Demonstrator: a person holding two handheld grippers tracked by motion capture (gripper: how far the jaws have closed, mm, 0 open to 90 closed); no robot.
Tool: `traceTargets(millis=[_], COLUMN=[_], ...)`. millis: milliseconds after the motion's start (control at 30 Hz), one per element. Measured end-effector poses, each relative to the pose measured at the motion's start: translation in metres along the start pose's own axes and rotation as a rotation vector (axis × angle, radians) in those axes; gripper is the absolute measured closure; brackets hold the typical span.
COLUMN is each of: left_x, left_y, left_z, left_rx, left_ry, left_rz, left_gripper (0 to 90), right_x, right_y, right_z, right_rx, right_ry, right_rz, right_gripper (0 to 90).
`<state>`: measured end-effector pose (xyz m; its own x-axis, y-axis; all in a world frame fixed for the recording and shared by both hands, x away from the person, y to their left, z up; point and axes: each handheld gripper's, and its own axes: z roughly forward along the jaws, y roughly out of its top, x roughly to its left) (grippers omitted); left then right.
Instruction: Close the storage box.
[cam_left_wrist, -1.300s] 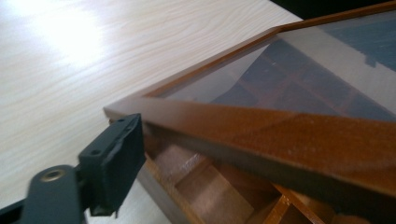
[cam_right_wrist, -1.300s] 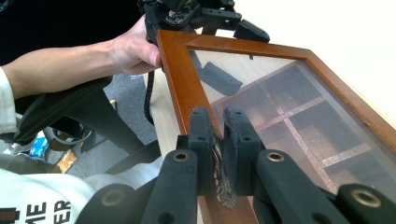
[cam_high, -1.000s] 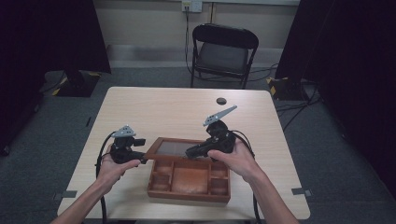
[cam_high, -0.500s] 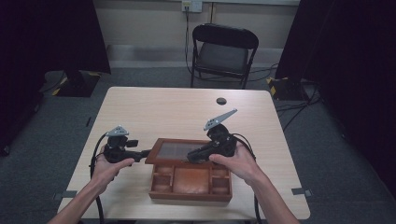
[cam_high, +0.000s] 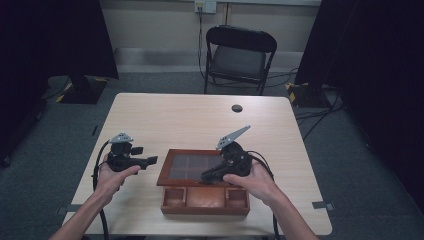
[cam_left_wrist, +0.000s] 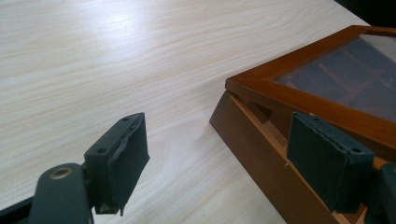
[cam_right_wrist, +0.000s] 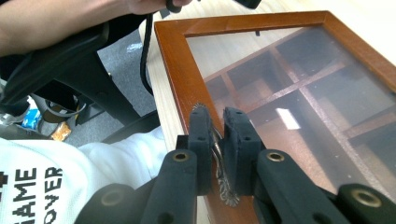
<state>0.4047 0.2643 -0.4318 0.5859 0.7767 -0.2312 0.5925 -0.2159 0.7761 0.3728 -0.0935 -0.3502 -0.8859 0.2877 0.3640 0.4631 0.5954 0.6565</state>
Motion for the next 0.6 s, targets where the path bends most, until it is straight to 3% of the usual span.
traceTargets(millis=[600], left_x=[0.005], left_y=[-0.001], left_z=[0.002], left_rx=[-0.008], left_ry=[0.006], left_rz=[-0.006], left_gripper=[20.2], right_x=[0.001], right_y=[-0.028], right_z=[0.030], right_rx=[0.074], right_ry=[0.006], right_rz=[0.006], right_gripper=[82.6])
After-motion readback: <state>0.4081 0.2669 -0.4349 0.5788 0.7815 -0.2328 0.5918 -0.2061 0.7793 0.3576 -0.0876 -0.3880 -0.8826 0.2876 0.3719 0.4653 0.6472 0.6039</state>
